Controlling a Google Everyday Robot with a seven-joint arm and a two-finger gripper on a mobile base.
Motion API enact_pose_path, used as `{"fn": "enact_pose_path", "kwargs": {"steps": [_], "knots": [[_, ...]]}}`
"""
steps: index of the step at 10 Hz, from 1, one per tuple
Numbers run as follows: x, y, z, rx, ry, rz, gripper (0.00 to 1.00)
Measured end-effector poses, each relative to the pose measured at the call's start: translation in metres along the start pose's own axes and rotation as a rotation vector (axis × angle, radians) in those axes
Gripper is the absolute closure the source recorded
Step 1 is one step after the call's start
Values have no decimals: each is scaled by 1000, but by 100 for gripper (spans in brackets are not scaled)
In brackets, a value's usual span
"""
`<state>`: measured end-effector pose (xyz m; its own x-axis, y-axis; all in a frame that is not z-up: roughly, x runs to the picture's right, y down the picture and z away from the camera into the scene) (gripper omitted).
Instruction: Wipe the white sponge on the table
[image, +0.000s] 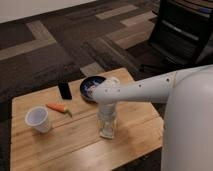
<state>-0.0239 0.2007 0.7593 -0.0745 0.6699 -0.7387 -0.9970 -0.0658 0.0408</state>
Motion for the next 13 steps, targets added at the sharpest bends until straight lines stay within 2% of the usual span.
{"fn": "enact_pose_path", "kwargs": {"steps": [2,3,5,6,8,10,12,13], "knots": [[-10,17,4,-3,5,-56,100],[-14,19,6,-7,8,-60,100],[-24,15,4,0,-8,-60,100],[-29,5,1,11,-23,-47,100],[-28,-28,-7,34,-31,39,100],[-20,-62,-4,54,-20,132,100],[-12,-75,2,60,-2,172,100],[-9,-74,5,62,9,171,100]]}}
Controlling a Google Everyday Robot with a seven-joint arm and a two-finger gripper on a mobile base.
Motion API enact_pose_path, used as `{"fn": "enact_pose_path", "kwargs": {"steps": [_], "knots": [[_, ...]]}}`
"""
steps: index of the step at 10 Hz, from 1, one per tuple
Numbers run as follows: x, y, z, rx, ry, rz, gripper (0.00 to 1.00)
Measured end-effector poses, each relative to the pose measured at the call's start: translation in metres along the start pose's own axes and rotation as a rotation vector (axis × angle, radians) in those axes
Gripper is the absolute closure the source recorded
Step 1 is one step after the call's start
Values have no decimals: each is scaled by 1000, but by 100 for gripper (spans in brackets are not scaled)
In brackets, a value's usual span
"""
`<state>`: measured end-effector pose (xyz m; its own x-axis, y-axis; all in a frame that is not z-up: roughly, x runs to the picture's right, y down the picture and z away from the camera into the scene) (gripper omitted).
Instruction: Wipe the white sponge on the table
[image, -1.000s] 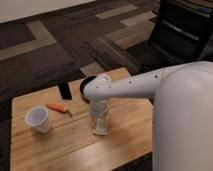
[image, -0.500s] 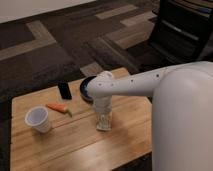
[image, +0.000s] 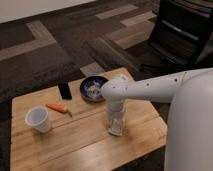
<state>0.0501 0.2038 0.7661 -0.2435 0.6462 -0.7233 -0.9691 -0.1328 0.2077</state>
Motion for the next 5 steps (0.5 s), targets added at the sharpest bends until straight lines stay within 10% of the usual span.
{"fn": "enact_pose_path", "kwargs": {"steps": [5], "knots": [[5,80,4,-20,9,-220,100]]}}
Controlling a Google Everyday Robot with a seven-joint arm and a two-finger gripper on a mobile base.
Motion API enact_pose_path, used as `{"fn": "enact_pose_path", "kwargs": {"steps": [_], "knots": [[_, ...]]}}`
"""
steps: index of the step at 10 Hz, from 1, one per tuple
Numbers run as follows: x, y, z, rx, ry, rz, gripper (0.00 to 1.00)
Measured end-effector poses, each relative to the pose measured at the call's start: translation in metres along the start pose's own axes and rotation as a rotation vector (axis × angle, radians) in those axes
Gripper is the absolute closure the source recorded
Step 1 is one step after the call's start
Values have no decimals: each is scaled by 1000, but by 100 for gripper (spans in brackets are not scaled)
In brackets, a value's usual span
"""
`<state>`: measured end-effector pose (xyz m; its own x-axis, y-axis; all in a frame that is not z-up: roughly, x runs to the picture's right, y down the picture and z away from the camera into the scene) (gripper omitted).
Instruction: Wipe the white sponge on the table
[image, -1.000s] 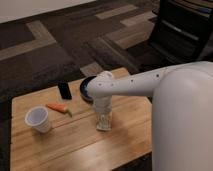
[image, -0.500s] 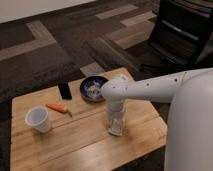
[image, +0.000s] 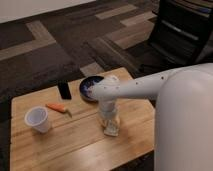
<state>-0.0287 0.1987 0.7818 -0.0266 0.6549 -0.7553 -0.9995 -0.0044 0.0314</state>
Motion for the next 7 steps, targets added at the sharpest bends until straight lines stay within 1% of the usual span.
{"fn": "enact_pose_path", "kwargs": {"steps": [2,3,4,6,7], "knots": [[-12,32,-3,-6,-12,-96,100],[-20,45,-6,-9,-21,-131,100],[-27,53,-10,-9,-33,-156,100],[-41,55,-18,-6,-65,-169,100],[-44,51,-20,-6,-70,-157,100]]}}
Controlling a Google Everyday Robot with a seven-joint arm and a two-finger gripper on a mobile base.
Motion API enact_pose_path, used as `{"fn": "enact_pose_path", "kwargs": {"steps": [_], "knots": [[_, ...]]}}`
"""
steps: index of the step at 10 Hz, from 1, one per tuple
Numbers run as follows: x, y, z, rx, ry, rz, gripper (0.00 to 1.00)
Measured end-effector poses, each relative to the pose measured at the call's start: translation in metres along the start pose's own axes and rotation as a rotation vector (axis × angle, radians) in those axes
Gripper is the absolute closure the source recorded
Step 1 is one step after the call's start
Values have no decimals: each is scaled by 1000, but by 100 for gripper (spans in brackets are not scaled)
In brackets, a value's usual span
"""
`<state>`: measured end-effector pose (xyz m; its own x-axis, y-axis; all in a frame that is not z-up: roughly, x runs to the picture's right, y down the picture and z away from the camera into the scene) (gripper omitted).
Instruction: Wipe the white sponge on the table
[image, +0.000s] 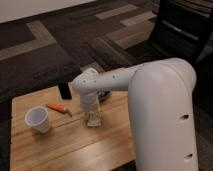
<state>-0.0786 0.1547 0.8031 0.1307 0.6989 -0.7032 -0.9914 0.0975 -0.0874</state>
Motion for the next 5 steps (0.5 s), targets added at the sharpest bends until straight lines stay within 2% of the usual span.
{"fn": "enact_pose_path", "kwargs": {"steps": [3,5], "knots": [[7,-28,4,8,14,74,100],[21,-60,8,23,32,164,100]]}}
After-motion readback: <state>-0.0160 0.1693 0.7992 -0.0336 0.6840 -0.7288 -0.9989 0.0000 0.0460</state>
